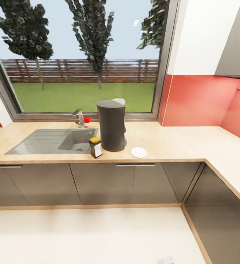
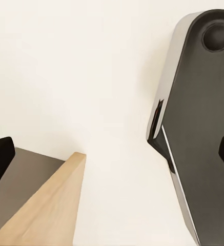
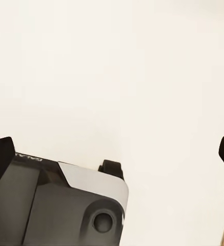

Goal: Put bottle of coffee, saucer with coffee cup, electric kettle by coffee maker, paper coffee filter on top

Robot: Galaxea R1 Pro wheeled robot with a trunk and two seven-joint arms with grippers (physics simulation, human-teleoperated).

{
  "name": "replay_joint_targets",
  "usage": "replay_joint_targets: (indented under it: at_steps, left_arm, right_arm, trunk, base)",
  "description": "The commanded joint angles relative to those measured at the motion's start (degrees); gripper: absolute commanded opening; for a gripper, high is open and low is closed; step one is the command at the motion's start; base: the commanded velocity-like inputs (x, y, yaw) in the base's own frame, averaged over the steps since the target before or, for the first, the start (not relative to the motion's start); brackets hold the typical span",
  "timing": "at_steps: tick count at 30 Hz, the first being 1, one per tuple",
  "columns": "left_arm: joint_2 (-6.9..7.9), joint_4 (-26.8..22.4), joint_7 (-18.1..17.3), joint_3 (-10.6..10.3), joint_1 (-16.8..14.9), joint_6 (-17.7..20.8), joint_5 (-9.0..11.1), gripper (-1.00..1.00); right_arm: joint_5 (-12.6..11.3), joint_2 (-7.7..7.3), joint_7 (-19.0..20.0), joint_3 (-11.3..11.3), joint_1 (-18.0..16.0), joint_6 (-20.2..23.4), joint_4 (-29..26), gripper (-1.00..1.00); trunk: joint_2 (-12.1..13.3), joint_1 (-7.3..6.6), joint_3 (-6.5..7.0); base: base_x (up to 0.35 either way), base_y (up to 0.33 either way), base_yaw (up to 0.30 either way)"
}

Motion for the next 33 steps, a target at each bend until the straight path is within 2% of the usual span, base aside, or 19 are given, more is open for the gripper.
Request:
replay_joint_targets:
  at_steps: [1,12,33]
  left_arm:
    - [-0.01,0.0,0.3,0.2,0.0,-0.2,-0.6,1.00]
    - [0.01,0.1,0.3,0.2,0.0,-0.2,-0.6,1.00]
    - [0.00,0.2,0.3,0.1,0.1,-0.2,-0.5,1.00]
  right_arm:
    - [-0.6,0.02,-0.2,0.5,0.0,-0.2,0.0,1.00]
    - [-0.5,-0.07,0.1,0.6,0.0,-0.3,0.0,1.00]
    - [-0.5,-0.05,0.2,0.6,0.0,-0.3,0.0,1.00]
  trunk:
    - [-0.1,0.03,-0.07]
    - [-0.1,0.03,0.02]
    - [-0.1,0.03,1.20]
  base:
    - [0.000,0.000,0.097]
    - [0.000,0.000,0.030]
    - [0.000,0.000,0.199]
